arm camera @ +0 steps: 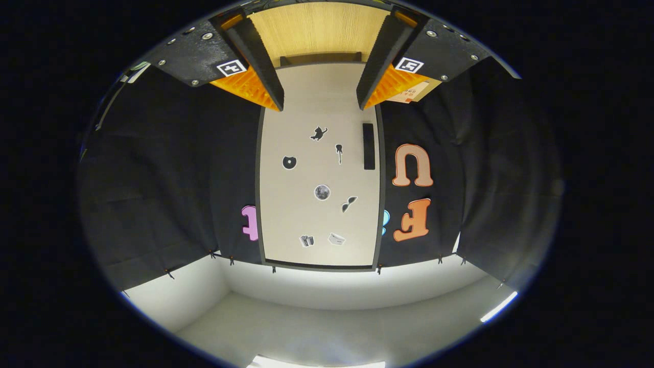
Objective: Open the shoe cabinet door, grab the shoes and put them into the shoe cabinet, then close the shoe cabinet door.
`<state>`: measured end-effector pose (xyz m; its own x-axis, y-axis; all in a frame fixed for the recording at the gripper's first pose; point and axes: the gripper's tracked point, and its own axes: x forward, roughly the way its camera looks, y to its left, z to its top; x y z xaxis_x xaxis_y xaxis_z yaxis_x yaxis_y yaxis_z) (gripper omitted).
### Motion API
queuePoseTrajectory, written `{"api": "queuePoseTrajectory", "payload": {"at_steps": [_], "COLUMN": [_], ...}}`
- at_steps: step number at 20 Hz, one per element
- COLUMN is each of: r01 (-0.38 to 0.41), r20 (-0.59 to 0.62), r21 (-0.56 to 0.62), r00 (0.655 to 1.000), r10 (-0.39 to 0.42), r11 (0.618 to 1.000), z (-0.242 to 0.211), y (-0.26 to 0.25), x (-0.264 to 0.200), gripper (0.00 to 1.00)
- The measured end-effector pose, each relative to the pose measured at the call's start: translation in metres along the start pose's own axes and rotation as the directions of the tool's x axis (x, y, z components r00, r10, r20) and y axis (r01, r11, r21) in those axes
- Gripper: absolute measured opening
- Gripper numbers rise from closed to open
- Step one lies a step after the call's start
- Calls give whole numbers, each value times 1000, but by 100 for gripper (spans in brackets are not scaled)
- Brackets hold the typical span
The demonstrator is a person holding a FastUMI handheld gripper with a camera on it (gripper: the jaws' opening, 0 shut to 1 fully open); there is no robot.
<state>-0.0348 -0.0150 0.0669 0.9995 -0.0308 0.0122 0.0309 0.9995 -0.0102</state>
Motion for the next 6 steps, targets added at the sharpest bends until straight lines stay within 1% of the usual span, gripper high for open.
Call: {"api": "queuePoseTrajectory", "payload": {"at_steps": [6], "r01": [1], "r20": [-14], "r21": [-22], "r00": [1000], "r10": [-1], "r11": [1000], "z": [-4], "y": [1], "x": [6], "gripper": [91]}}
